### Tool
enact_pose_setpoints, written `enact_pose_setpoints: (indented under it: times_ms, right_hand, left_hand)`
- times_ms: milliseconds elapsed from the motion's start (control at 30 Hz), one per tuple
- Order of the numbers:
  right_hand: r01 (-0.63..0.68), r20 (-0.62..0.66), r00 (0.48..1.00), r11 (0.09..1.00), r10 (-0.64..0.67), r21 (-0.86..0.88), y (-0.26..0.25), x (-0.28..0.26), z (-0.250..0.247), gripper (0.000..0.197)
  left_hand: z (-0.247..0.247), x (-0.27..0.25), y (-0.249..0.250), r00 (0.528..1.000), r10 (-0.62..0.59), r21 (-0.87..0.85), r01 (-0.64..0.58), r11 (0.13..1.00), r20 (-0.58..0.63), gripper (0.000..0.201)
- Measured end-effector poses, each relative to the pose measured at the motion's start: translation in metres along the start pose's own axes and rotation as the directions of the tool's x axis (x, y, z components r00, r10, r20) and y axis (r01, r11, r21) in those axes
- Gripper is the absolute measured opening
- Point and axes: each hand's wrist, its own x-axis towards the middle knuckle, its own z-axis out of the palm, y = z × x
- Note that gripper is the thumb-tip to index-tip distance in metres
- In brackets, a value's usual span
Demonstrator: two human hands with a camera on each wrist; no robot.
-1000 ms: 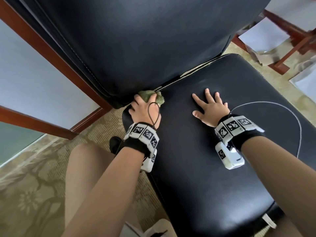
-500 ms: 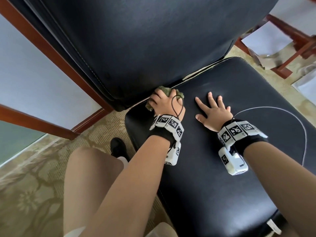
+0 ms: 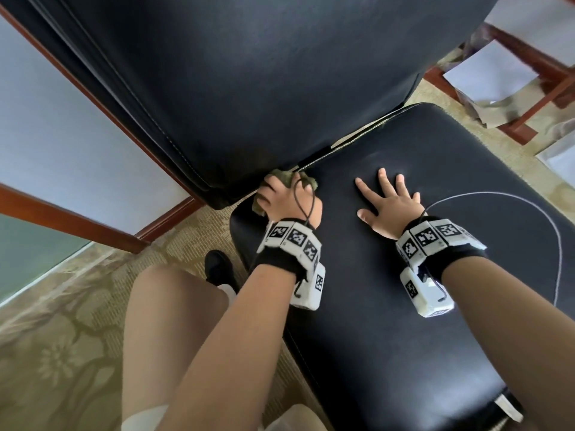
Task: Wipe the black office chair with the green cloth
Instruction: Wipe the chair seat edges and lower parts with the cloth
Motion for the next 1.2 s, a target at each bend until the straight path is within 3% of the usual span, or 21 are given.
enact_pose_setpoints:
  times_ms: [233,400,667,833,1000,1200]
  right_hand:
    - [0.000,0.024,1.000,1.000,0.000,0.023,0.002,0.001,-0.001,0.061]
    - [0.002,0.034,0.999,0.999,-0.004,0.051,0.003,0.000,-0.002,0.060]
    - [0.018,0.027,0.999,0.998,-0.020,0.064,0.004,-0.002,-0.002,0.060]
    - [0.054,0.028,0.998,0.998,-0.055,0.041,0.001,-0.004,-0.002,0.060]
    - [0.092,0.015,0.996,0.996,-0.092,0.020,0.001,-0.004,-0.002,0.059]
    - [0.092,0.027,0.995,0.995,-0.092,0.027,0.002,-0.002,-0.001,0.059]
  left_hand:
    - [0.006,0.008,0.054,0.981,0.194,-0.057,-0.193,0.980,0.013,0.039]
    - [0.009,0.012,0.015,0.970,0.242,-0.070,-0.244,0.967,-0.038,0.047]
    - [-0.002,-0.013,-0.036,0.990,0.136,-0.063,-0.138,0.988,-0.045,0.045]
    - [-0.006,-0.035,-0.067,1.000,0.010,-0.034,-0.011,0.999,-0.024,0.047]
    - [0.000,-0.042,-0.047,0.997,-0.081,0.013,0.081,0.997,-0.007,0.049]
    - [0.003,-0.028,-0.016,0.997,-0.076,0.057,0.074,0.996,0.033,0.048]
